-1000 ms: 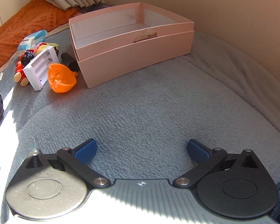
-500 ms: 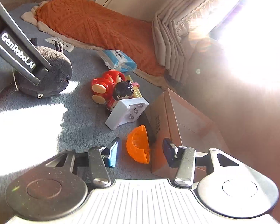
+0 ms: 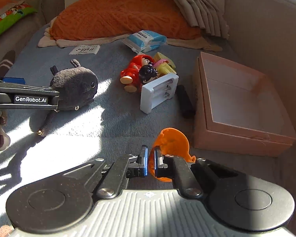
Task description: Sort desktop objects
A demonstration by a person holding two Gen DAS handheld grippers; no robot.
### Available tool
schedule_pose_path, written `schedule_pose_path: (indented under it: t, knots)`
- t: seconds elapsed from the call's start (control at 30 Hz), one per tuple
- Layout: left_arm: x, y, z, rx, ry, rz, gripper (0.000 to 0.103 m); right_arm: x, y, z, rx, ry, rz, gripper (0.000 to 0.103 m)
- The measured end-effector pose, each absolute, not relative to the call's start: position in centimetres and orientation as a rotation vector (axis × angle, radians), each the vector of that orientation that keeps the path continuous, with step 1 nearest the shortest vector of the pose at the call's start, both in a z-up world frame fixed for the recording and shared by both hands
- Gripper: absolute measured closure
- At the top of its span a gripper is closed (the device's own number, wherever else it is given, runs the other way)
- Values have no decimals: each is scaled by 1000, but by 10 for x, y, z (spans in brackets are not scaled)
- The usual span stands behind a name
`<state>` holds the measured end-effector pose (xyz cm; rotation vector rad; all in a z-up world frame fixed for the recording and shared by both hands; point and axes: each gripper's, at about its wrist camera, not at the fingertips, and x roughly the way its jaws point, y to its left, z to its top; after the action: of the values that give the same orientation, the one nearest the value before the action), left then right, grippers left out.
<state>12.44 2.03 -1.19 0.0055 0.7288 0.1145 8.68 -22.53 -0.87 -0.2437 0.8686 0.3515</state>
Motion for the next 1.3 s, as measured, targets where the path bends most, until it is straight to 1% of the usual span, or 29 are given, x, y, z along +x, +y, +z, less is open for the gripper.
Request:
schedule_pose_path:
  t: [0.07, 0.13, 0.17, 0.2, 0.23, 0.27, 0.3, 0.33, 0.37, 0.43, 0.53, 0.63, 0.73, 0.77, 0.8, 0.93, 1.07, 1.23, 1.3]
  knots:
    - [123, 19, -14, 8, 728, 107, 0, 81, -246, -7, -204, 932, 376, 97]
    - [121, 16, -16, 7, 731, 89, 0, 82, -262, -9, -243, 954, 342, 96]
    - [121, 14, -17, 11, 729, 77, 0, 83, -270, -8, -279, 946, 311, 91]
    - [120, 12, -18, 23, 723, 68, 0, 84, -277, -6, -300, 934, 285, 90]
    - [118, 9, -18, 41, 713, 63, 0, 89, -290, 0, -308, 916, 252, 84]
    - [117, 4, -19, 69, 700, 61, 0, 91, -301, 5, -292, 899, 234, 70]
    - [116, 1, -20, 93, 691, 58, 0, 90, -313, 11, -265, 877, 214, 61]
    - [116, -2, -21, 110, 691, 53, 0, 90, -325, 19, -226, 840, 188, 41]
    - [118, -6, -22, 120, 699, 43, 0, 87, -337, 26, -189, 796, 161, 27]
    - [124, -12, -24, 128, 729, 30, 0, 86, -355, 32, -119, 712, 100, 19]
    - [137, -20, -25, 154, 756, 53, 0, 94, -369, 33, -81, 688, 26, 19]
    - [156, -28, -29, 239, 771, 100, 0, 100, -375, 29, -36, 723, 54, 17]
    - [172, -33, -39, 292, 874, 104, 2, 102, -370, 21, -58, 755, 71, 17]
    - [173, -33, -40, 293, 896, 93, 20, 101, -368, 19, -66, 759, 76, 17]
    - [172, -33, -39, 291, 911, 74, 31, 101, -366, 18, -68, 765, 82, 17]
    - [154, -39, -22, 310, 894, 15, 32, 104, -370, 16, -24, 801, 84, 17]
    - [119, -52, 3, 181, 991, -256, 32, 104, -376, 15, 6, 816, 62, 15]
    - [98, -67, 0, 140, 1056, -407, 27, 104, -373, 10, -25, 827, 58, 12]
    - [101, -68, -7, 191, 1052, -382, 22, 104, -369, 7, -58, 829, 51, 12]
